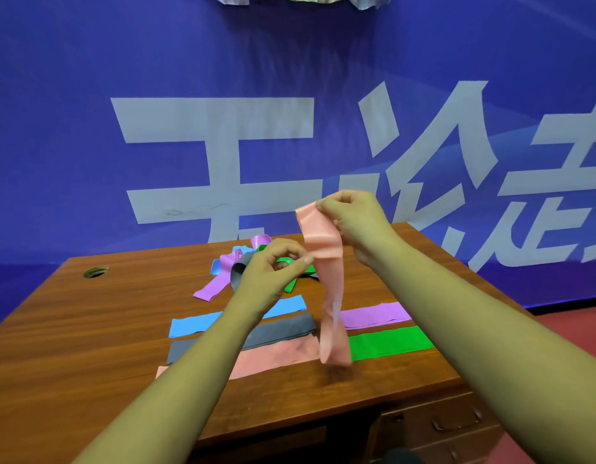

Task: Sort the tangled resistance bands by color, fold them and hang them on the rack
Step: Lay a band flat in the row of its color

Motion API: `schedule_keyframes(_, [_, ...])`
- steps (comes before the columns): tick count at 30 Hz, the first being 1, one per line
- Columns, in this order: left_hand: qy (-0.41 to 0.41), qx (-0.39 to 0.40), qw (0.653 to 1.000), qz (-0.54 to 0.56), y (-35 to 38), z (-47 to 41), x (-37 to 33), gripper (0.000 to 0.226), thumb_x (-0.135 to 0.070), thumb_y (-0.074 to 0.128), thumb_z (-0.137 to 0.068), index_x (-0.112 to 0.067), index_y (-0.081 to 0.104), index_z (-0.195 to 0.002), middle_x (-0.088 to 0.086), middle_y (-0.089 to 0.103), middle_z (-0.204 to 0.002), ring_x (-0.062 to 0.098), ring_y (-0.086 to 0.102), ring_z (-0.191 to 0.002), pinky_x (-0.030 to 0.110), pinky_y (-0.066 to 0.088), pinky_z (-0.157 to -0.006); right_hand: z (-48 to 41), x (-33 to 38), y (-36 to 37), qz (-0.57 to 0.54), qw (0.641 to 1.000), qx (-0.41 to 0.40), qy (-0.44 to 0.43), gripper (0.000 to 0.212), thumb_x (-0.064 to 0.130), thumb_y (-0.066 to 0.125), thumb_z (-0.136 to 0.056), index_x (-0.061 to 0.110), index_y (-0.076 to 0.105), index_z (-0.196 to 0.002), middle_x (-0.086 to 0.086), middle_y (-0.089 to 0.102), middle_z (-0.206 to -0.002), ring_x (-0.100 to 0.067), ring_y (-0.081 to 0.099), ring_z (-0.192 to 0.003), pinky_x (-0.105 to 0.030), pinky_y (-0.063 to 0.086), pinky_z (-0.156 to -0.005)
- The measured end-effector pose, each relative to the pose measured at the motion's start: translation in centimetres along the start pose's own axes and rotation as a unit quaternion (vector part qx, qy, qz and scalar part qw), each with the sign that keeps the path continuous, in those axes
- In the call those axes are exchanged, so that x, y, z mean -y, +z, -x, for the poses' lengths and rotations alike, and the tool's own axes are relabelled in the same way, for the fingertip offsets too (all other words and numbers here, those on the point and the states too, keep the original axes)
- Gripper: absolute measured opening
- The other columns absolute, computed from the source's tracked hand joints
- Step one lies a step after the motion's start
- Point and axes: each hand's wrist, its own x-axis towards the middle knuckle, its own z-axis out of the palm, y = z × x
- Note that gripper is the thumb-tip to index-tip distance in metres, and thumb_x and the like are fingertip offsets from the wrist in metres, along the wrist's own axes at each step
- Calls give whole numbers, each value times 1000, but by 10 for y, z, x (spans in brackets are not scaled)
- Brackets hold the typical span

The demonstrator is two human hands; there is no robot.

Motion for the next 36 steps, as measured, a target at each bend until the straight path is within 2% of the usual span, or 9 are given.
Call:
schedule_keyframes(4, [-24, -35, 998, 50, -14, -5, -10, 11, -9, 62, -92, -12, 61, -81, 0, 61, -75, 8, 57, -69, 20, 46, -68, -5, -10, -8, 62, 997, 16, 43, 10, 8, 59, -87, 1, 65, -90, -13, 61, -68, -15, 55, -46, -27, 49, -48])
schedule_keyframes(7, [-12, -55, 997, 45, -22, -10, -19, 12, -7, 60, -94, -12, 61, -83, 4, 59, -71, 11, 57, -65, 19, 48, -65, -5, -16, -12, 135, 984, 89, 77, 16, 18, 61, -90, 5, 61, -80, -12, 61, -63, -22, 63, -52, -30, 52, -52])
schedule_keyframes(11, [3, -67, 997, 23, -24, -15, -30, 11, -7, 60, -94, -11, 62, -84, 1, 61, -69, 8, 57, -63, 18, 52, -65, -6, -23, -5, 304, 949, 28, -75, 32, 35, 57, -94, 10, 58, -72, -6, 65, -66, -22, 68, -64, -38, 58, -65])
schedule_keyframes(15, [3, -102, 995, -2, -24, -20, -32, 10, -8, 62, -92, -10, 62, -83, -1, 60, -63, 5, 56, -58, 17, 48, -58, 3, -10, -2, 145, 971, 102, -160, 27, 36, 61, -92, 11, 65, -83, -4, 67, -73, -7, 64, -65, -27, 53, -60])
schedule_keyframes(18, [-17, -120, 993, 6, -24, -22, -31, 5, -12, 64, -92, -9, 61, -95, 10, 66, -72, 9, 61, -64, 19, 50, -59, 3, -10, 1, 205, 945, 158, -201, 18, 31, 72, -85, 14, 69, -92, 1, 70, -83, -7, 64, -75, -23, 53, -68])
schedule_keyframes(21, [-39, -120, 992, 11, -27, -21, -28, 20, -16, 65, -92, -10, 59, -111, 8, 70, -77, 6, 63, -67, 20, 54, -65, 2, -13, 5, 227, 939, 144, -214, 9, 20, 70, -86, 14, 72, -93, 5, 71, -83, -5, 64, -76, -21, 52, -71])
schedule_keyframes(26, [-27, -65, 997, -21, -34, -16, -25, 27, -23, 64, -93, -16, 66, -119, 4, 72, -93, 4, 68, -85, 16, 53, -74, 2, -10, 6, 143, 963, 154, -170, 6, 14, 68, -88, 11, 71, -92, -5, 72, -87, -16, 69, -81, -30, 57, -72])
schedule_keyframes(29, [-25, -44, 997, -55, -38, -15, -25, 23, -26, 65, -92, -18, 71, -113, -1, 73, -103, 12, 67, -100, 20, 55, -82, 4, -5, 6, 118, 968, 162, -153, 9, 10, 69, -87, 9, 70, -96, -6, 71, -89, -11, 66, -77, -26, 55, -67])
schedule_keyframes(36, [-9, -83, 995, -56, -36, -17, -25, 12, -21, 65, -92, -13, 71, -98, 2, 72, -95, 13, 66, -92, 21, 53, -78, 4, 1, 7, 85, 973, 195, -85, 17, 15, 73, -84, 10, 70, -100, -14, 71, -96, -15, 66, -82, -26, 54, -68])
